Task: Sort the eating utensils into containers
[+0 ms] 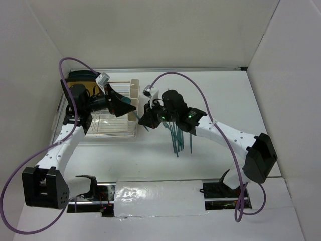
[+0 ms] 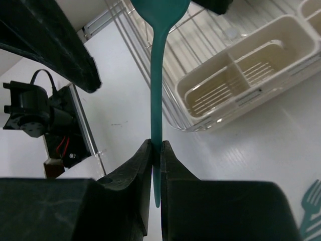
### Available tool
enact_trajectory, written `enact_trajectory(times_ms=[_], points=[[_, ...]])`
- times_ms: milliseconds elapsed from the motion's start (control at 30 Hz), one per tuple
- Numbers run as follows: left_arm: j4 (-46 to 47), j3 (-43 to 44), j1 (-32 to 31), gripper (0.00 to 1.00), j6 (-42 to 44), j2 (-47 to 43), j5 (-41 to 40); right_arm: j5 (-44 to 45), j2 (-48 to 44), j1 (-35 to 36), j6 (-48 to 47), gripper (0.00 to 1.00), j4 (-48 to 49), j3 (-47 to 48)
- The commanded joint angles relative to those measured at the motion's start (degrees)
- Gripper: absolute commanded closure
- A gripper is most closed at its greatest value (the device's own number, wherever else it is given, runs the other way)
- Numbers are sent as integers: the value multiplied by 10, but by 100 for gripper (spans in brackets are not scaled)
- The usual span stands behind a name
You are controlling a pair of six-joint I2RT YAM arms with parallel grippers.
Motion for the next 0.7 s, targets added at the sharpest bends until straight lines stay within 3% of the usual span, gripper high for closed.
enact_trajectory(times_ms=[0, 133, 267, 333, 400, 467, 500, 633, 667], points=[[42, 4, -1, 2, -1, -12, 1, 17, 18, 25, -2, 99, 19, 36], [45, -1, -1, 16, 0, -16, -15, 39, 25, 55, 2, 99, 31, 47], [26, 9, -1, 63, 9, -14, -18, 83, 30, 61, 13, 99, 26, 52], [12, 16, -1, 59, 23, -15, -29, 97, 25, 55, 24, 100, 25, 53], [-1, 19, -1, 46, 36, -19, -34, 97, 21, 48, 32, 100, 25, 39], [-1, 18, -1, 24, 38, -31, -37, 97, 16, 38, 40, 100, 31, 32], [1, 19, -1, 20, 40, -34, -40, 97, 12, 37, 41, 100, 31, 26], [12, 2, -1, 17, 30, -49, -61, 97, 6, 32, 49, 100, 41, 20], [13, 2, -1, 20, 28, -49, -67, 97, 5, 33, 50, 100, 41, 20]])
